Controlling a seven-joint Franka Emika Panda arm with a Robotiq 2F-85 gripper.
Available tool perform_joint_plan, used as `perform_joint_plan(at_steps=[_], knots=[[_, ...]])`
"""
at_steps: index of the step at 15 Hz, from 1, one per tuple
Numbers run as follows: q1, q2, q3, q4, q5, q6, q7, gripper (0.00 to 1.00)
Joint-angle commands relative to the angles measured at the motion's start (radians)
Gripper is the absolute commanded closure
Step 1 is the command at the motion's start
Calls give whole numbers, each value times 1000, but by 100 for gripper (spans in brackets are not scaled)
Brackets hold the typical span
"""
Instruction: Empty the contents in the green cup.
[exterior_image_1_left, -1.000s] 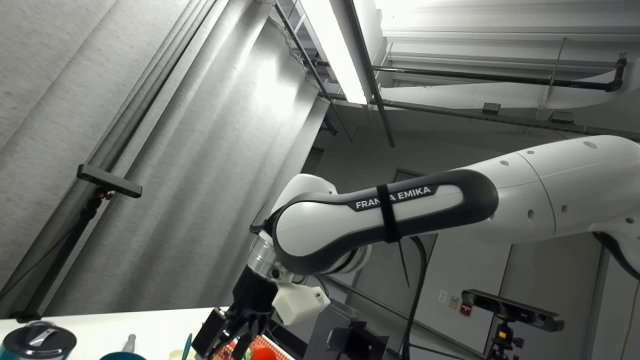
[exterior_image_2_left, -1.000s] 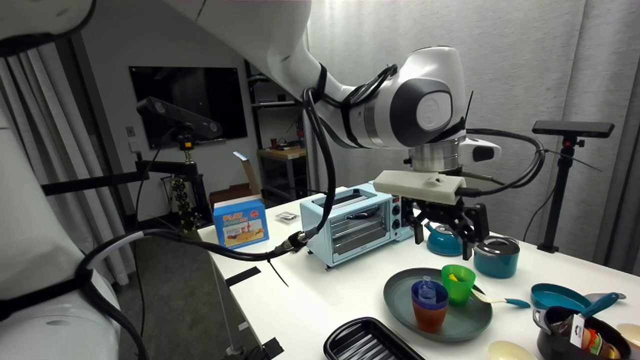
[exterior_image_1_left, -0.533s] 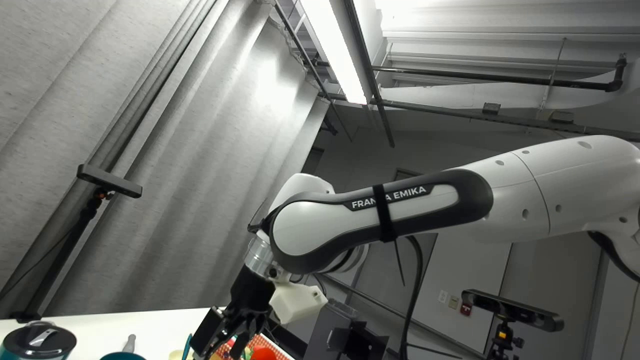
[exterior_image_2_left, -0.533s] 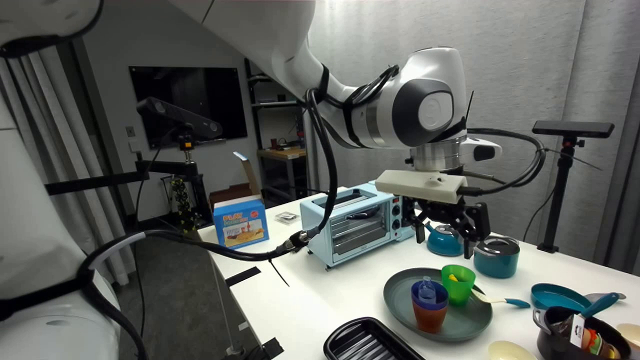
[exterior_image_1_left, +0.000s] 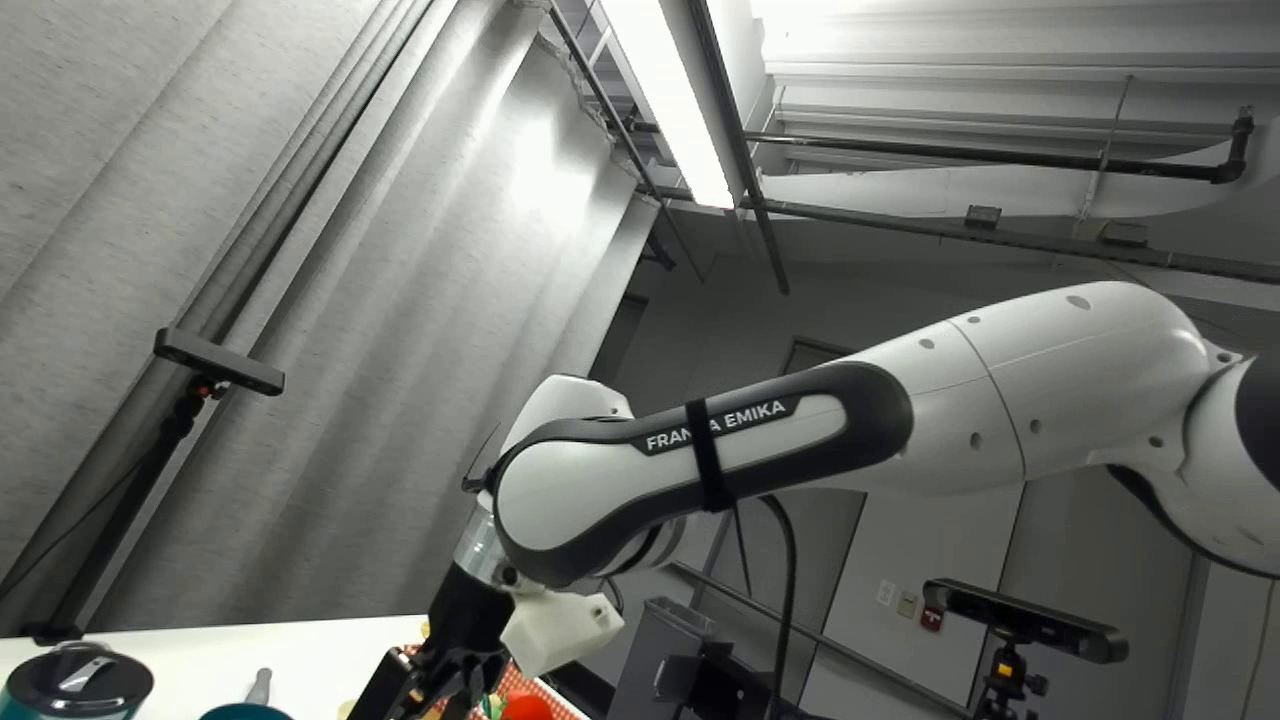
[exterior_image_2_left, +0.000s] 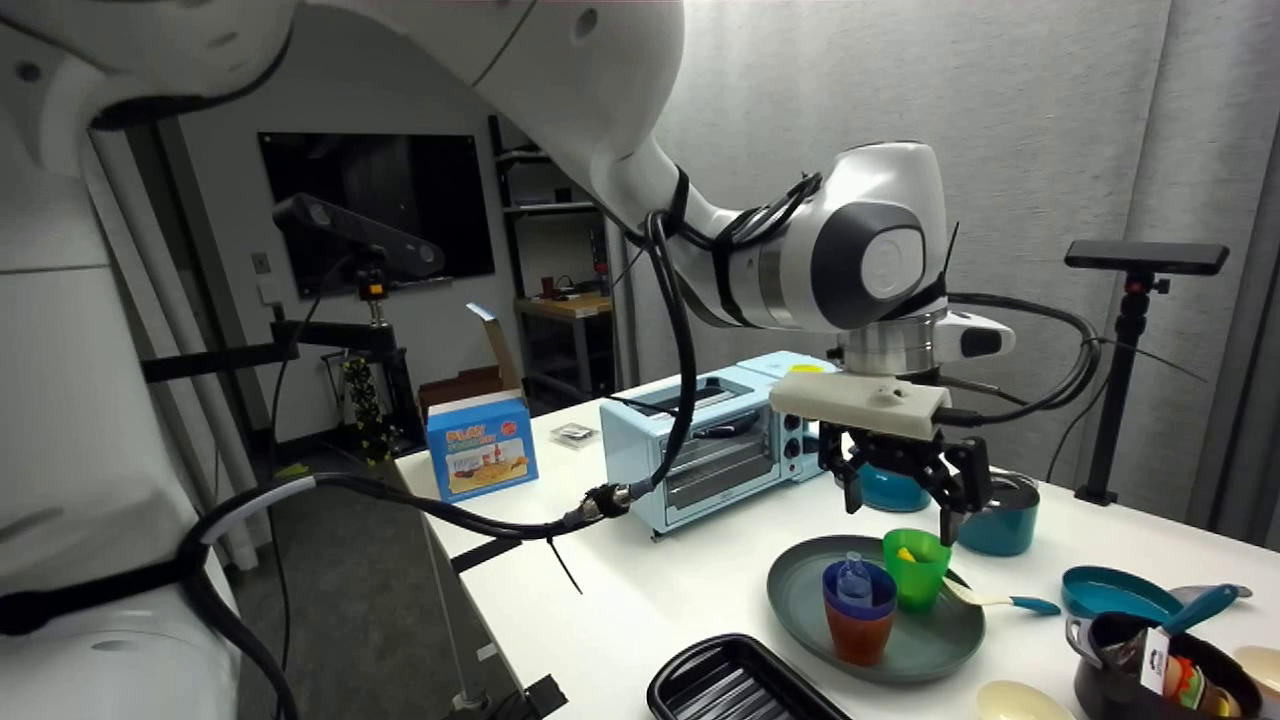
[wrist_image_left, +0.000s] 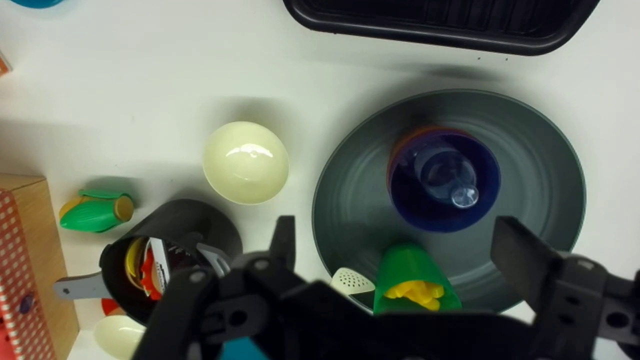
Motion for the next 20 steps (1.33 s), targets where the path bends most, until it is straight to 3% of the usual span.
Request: perform_joint_plan(at_steps=[1,8,20], knots=[[-2,105,9,95,-5,41,3,0],[-4,271,15,238,42,111,19,0],[26,526,23,516,29,68,89,0]])
